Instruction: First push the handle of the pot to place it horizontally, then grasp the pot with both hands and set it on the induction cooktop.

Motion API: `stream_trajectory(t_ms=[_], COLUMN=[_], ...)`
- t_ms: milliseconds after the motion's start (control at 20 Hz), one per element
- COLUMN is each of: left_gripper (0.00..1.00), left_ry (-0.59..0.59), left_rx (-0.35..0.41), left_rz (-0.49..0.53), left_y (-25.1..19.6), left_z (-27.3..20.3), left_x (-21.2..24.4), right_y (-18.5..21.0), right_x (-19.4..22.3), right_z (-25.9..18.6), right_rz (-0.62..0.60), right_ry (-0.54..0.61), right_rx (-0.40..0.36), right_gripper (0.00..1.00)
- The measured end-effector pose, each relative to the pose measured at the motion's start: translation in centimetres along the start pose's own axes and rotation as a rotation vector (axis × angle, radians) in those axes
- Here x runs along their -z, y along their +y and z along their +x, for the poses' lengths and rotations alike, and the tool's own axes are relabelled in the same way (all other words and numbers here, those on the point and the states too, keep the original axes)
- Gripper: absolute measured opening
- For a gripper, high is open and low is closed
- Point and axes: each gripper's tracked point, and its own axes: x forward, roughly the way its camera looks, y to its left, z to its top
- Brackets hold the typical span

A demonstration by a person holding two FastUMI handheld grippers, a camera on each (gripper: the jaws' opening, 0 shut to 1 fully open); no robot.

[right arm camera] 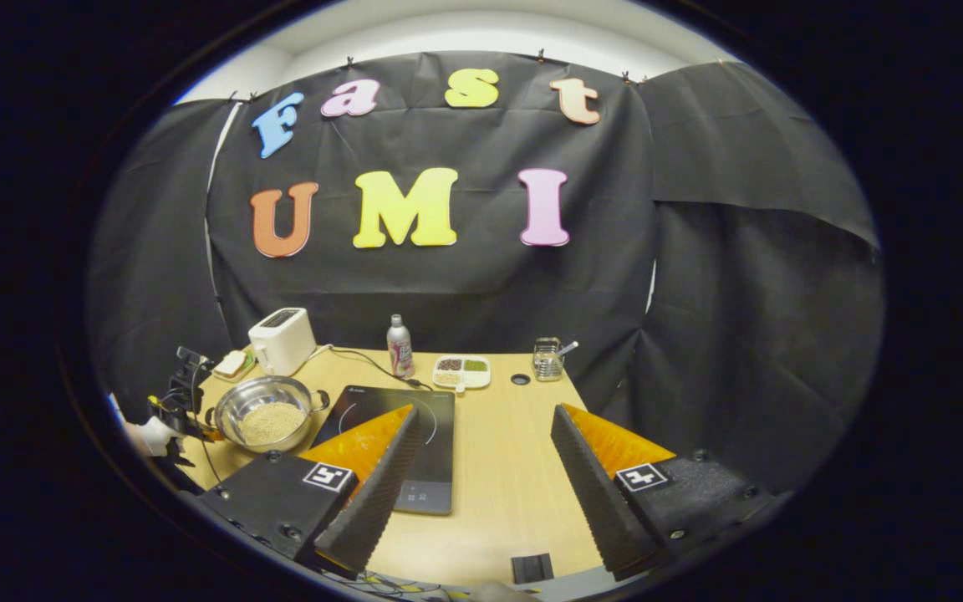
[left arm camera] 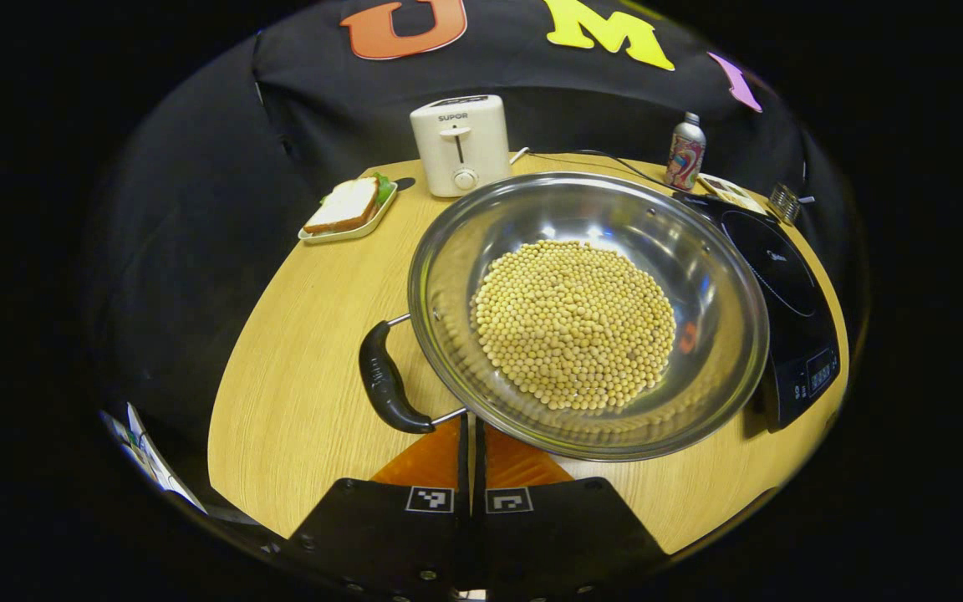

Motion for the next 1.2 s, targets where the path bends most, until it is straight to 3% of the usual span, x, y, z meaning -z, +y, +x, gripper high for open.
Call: stream_trajectory(t_ms=[50, 100, 150, 300, 350, 400, 750, 800, 850, 900, 950, 1000, 1050, 1100, 1200], left_gripper=[0.10, 0.10, 0.00, 0.00, 0.10, 0.00, 0.00, 0.10, 0.00, 0.10, 0.00, 0.10, 0.10, 0.00, 0.00], left_ry=[0.006, 0.006, 0.007, 0.009, 0.006, 0.006, 0.009, 0.009, 0.007, 0.009, 0.007, 0.007, 0.006, 0.005, 0.004], left_rx=[-0.004, -0.006, -0.013, -0.027, -0.030, -0.034, -0.051, -0.052, -0.056, -0.058, -0.061, -0.063, -0.063, -0.064, -0.070], left_rz=[-0.012, -0.024, -0.031, -0.044, -0.047, -0.049, -0.106, -0.112, -0.110, -0.107, -0.105, -0.106, -0.109, -0.112, -0.119], left_y=[0.2, 0.4, 0.7, 1.4, 1.6, 1.9, 3.2, 3.3, 3.6, 3.9, 4.1, 4.3, 4.4, 4.7, 5.1], left_z=[0.2, 0.4, 0.5, 0.9, 1.0, 1.1, 2.0, 2.1, 2.2, 2.4, 2.6, 2.8, 3.0, 3.1, 3.4], left_x=[-0.1, -0.2, -0.3, -0.8, -0.8, -1.0, -1.8, -2.1, -2.0, -2.2, -2.4, -2.7, -2.8, -3.0, -3.5], right_y=[0.0, -0.1, -0.1, 0.0, 0.0, 0.2, 0.9, 1.0, 1.1, 1.2, 1.4, 1.4, 1.5, 1.6, 1.9], right_x=[-0.3, -0.3, -0.5, -0.6, -0.6, -0.6, -0.9, -1.1, -1.2, -1.1, -1.1, -1.1, -1.0, -0.9, -0.7], right_z=[-0.1, -0.2, -0.2, -0.4, -0.5, -0.4, -0.4, -0.4, -0.4, -0.3, -0.3, -0.1, 0.0, 0.1, 0.2], right_rz=[-0.006, -0.010, -0.014, -0.028, -0.034, -0.039, -0.042, -0.035, -0.035, -0.040, -0.045, -0.050, -0.053, -0.053, -0.056], right_ry=[-0.003, -0.006, -0.009, -0.008, -0.007, -0.006, 0.004, 0.003, 0.000, 0.001, 0.002, 0.003, 0.007, 0.013, 0.022], right_rx=[0.001, 0.004, 0.006, 0.006, 0.007, 0.005, -0.001, 0.000, 0.001, 0.004, 0.004, 0.006, 0.006, 0.005, -0.001], right_gripper=[0.97, 0.98, 0.97, 0.97, 0.98, 0.97, 0.97, 0.97, 0.98, 0.98, 0.97, 0.97, 0.98, 0.98, 0.99])
